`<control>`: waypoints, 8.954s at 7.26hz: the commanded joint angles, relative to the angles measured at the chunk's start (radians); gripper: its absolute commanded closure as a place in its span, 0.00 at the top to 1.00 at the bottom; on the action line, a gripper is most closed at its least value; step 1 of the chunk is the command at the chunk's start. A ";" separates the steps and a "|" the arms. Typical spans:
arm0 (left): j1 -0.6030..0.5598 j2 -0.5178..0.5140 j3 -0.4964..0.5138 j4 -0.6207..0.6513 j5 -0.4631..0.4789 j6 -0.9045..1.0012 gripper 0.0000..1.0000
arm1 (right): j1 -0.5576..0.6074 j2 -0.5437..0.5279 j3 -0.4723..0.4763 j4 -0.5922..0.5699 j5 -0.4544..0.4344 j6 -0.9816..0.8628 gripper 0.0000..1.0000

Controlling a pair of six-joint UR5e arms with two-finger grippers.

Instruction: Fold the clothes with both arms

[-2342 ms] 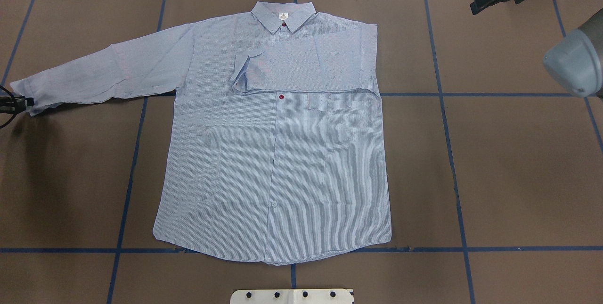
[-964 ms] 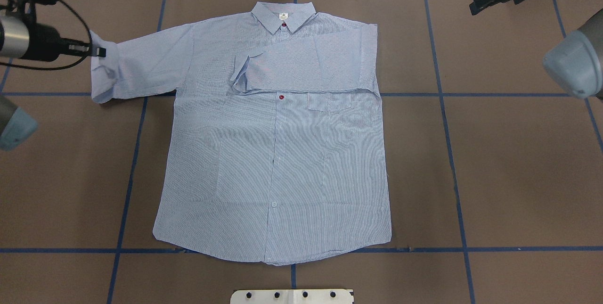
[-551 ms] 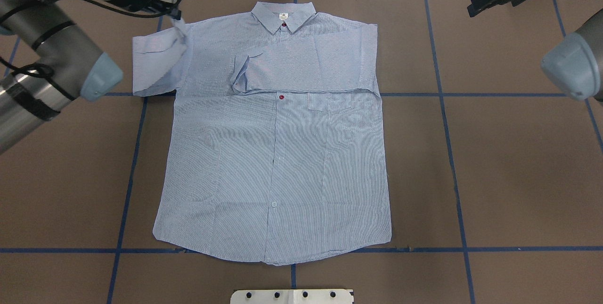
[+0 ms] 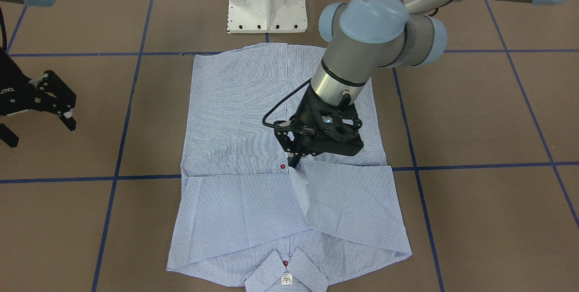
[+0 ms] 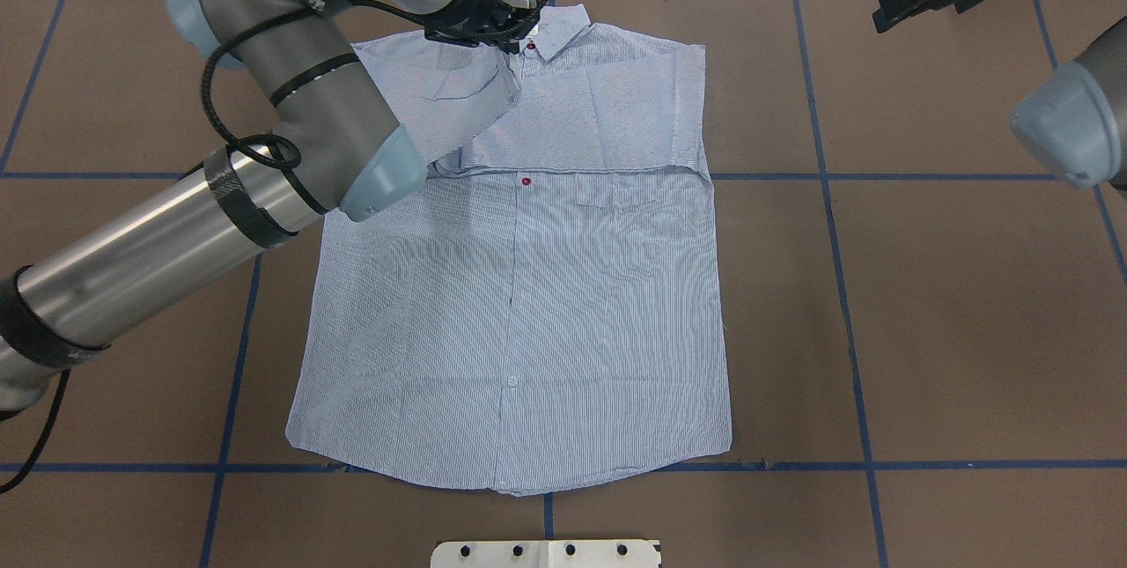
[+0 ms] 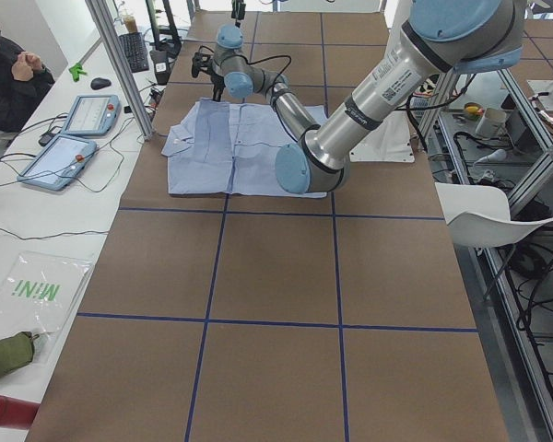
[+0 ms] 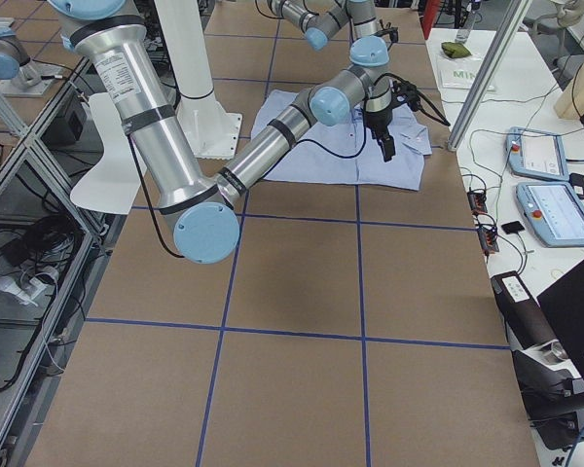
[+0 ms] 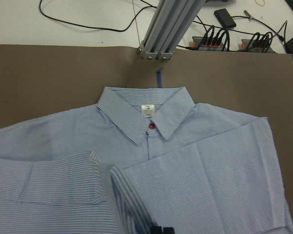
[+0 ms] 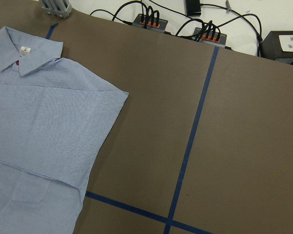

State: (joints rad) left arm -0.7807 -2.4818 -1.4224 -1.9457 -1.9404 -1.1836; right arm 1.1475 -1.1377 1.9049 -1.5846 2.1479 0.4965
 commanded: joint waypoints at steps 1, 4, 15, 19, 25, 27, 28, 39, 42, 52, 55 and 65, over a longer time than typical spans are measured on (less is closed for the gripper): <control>0.076 -0.052 0.029 0.002 0.069 -0.082 0.00 | 0.000 0.000 0.000 0.000 0.001 0.008 1.00; 0.188 -0.088 0.083 -0.002 0.185 -0.110 0.99 | -0.011 0.000 0.000 0.000 0.001 0.020 1.00; 0.176 0.674 -0.933 0.315 0.144 0.138 1.00 | -0.818 -0.342 0.514 0.003 -0.690 0.860 1.00; 0.465 0.929 -0.931 0.056 0.340 -0.185 1.00 | -0.976 -0.373 0.530 0.008 -0.844 0.950 1.00; 0.587 0.911 -0.696 -0.079 0.422 -0.309 1.00 | -0.980 -0.366 0.525 0.012 -0.842 0.950 1.00; 0.583 0.913 -0.659 -0.079 0.423 -0.309 0.93 | -0.983 -0.367 0.523 0.012 -0.842 0.950 1.00; 0.581 0.916 -0.653 -0.079 0.428 -0.307 0.91 | -0.985 -0.367 0.523 0.012 -0.842 0.950 1.00; 0.580 0.928 -0.609 -0.075 0.428 -0.309 0.77 | -0.996 -0.369 0.516 0.012 -0.859 0.950 1.00; 0.581 0.928 -0.604 -0.073 0.428 -0.309 0.48 | -0.996 -0.369 0.514 0.012 -0.859 0.952 1.00; 0.571 0.923 -0.638 -0.075 0.423 -0.307 0.00 | -1.087 -0.416 0.458 0.101 -0.964 1.044 1.00; 0.571 0.916 -0.641 -0.075 0.423 -0.307 0.00 | -1.206 -0.381 0.298 0.121 -1.143 1.181 0.67; 0.571 0.913 -0.653 -0.075 0.419 -0.306 0.00 | -1.212 -0.320 0.152 0.121 -1.160 1.180 0.43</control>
State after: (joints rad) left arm -0.2101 -1.5686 -2.0755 -2.0202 -1.5211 -1.4897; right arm -0.0695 -1.4591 2.0652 -1.4634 0.9920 1.6808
